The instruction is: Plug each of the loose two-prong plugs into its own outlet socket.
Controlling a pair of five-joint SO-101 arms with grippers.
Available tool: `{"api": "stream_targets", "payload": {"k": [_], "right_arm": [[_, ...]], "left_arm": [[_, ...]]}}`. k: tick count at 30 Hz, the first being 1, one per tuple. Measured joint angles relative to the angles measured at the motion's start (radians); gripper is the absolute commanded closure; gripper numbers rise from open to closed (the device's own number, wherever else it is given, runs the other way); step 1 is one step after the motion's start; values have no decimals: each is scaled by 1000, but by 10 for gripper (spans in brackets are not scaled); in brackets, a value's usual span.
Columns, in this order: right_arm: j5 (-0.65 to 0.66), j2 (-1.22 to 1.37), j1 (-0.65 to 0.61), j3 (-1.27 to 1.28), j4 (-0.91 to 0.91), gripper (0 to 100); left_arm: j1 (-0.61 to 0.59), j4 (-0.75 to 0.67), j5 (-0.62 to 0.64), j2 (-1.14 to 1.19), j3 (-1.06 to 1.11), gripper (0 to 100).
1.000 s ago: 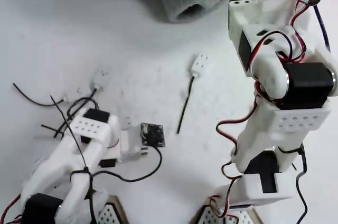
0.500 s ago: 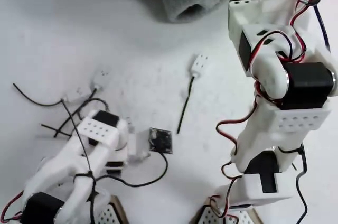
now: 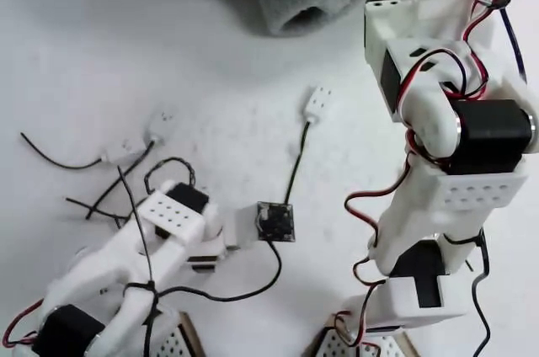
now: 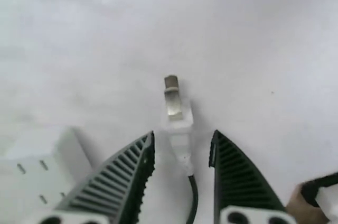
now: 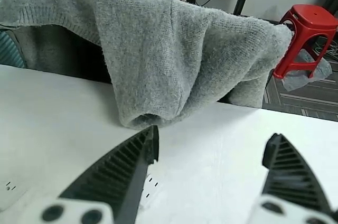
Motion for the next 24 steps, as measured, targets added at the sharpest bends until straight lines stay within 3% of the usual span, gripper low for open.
{"api": "stream_targets", "payload": {"k": [9,15,24], "right_arm": [[0,0,0,0,0,683],[0,0,0,0,0,683],[0,0,0,0,0,683]], "left_arm": [[43,-25,71,0,0,822],[43,-25,74,0,0,985],[51,-25,74,0,0,976]]}}
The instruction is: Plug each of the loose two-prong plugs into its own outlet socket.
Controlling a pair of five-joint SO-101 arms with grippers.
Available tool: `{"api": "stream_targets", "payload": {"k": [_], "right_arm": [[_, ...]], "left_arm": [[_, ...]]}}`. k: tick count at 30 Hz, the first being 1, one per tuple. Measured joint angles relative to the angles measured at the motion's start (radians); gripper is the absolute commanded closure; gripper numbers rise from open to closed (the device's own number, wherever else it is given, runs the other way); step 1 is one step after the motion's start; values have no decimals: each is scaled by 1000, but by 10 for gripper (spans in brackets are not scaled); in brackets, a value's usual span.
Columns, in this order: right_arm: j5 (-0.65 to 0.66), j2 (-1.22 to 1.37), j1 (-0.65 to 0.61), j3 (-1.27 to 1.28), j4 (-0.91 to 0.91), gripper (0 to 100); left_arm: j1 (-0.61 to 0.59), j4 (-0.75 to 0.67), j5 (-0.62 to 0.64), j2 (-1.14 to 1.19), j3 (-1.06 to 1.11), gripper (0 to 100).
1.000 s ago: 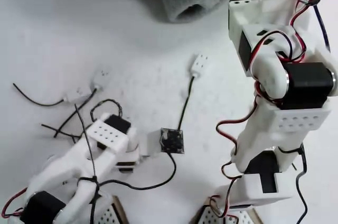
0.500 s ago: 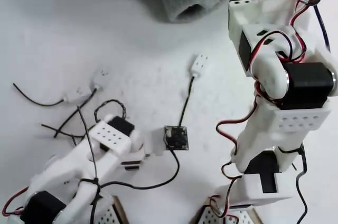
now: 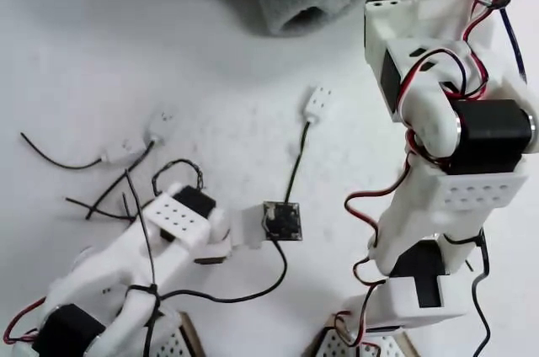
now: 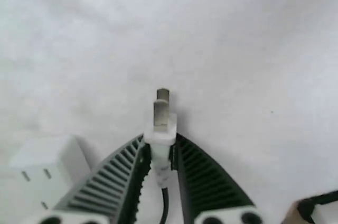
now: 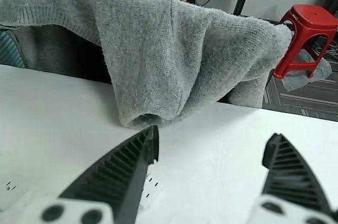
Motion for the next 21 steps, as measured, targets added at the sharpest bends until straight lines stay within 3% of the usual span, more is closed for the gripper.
{"api": "stream_targets", "payload": {"k": [3,13,21], "right_arm": [[0,0,0,0,0,683],[0,0,23,0,0,683],[0,0,152,0,-46,683]], "left_arm": [[23,-20,52,0,0,976],[127,-83,470,-18,-190,976],[127,-216,687,-420,-143,976]]}}
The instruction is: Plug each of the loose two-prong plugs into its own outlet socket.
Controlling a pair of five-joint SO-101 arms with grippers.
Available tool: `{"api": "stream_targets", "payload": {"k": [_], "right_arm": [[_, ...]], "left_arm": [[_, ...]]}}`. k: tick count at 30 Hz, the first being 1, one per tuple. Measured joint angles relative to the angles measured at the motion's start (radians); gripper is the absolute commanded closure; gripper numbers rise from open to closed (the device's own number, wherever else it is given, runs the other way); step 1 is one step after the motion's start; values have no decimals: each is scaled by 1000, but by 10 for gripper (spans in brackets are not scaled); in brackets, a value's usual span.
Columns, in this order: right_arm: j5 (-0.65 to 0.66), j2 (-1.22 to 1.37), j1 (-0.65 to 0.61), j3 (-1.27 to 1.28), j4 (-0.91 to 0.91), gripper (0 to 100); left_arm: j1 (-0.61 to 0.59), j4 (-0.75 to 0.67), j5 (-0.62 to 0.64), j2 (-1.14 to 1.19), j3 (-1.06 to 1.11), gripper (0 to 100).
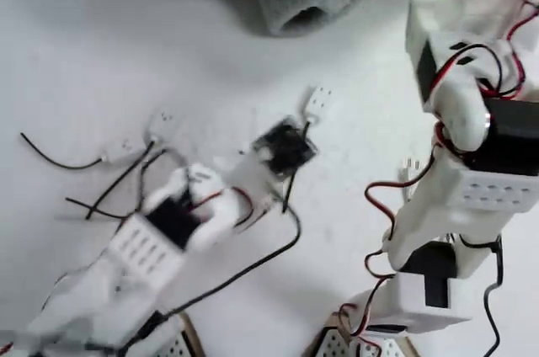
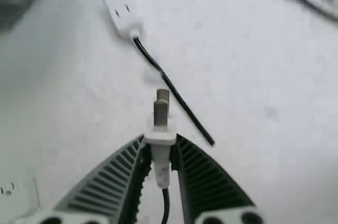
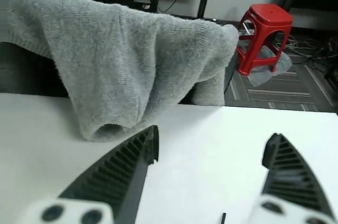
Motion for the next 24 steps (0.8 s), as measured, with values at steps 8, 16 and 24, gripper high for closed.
{"api": "stream_targets", "payload": {"k": [8,16,24], "right_arm": [[0,0,11,0,-3,683],[0,0,-71,0,15,686],[0,0,-311,5,40,990]], "left_arm": [[0,-336,110,-609,414,976],[-9,-562,117,-931,652,977],[-64,-720,117,-931,661,977]]}}
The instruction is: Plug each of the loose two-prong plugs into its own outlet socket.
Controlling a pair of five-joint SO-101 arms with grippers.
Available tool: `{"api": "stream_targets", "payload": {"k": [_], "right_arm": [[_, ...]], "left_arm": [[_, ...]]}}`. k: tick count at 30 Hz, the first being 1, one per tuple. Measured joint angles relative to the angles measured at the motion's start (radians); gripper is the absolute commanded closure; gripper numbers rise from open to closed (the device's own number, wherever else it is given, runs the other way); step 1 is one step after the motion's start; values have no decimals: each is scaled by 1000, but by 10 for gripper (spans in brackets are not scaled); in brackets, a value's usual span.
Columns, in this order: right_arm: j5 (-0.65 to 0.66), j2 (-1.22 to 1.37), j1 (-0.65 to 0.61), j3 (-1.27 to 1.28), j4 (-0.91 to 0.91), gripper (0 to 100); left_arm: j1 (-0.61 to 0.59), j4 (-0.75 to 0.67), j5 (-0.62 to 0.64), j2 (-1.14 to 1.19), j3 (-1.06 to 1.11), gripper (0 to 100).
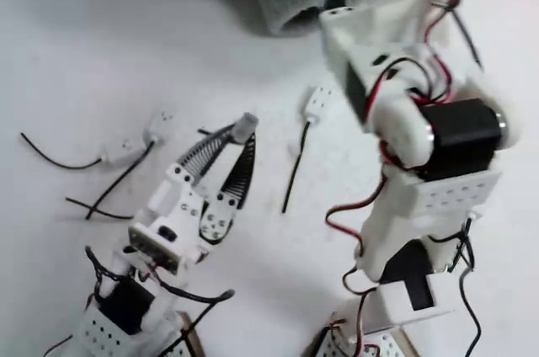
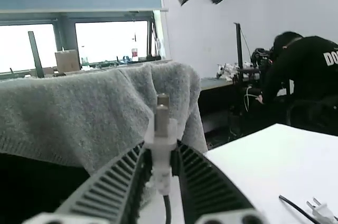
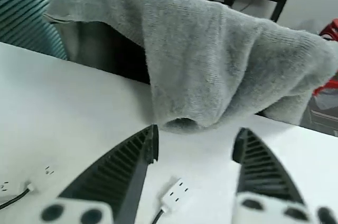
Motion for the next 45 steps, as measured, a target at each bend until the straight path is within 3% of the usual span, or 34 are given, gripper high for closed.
{"api": "stream_targets", "payload": {"k": [3,7,12,20,28,35,45], "right_arm": [[0,0,-80,0,0,955],[0,0,-206,11,6,981],[5,-83,-336,175,6,979],[213,-318,-572,459,2,979],[296,-344,-580,605,-52,979],[427,-350,-578,744,-138,979],[434,-370,-404,908,-365,979]], "left_arm": [[0,-12,0,0,0,977],[0,-12,0,0,0,977],[0,-12,0,0,0,977],[0,-18,0,0,0,977],[-130,-114,0,-25,0,977],[-150,-120,3,-26,2,977],[-150,-118,3,-26,5,977]]}}
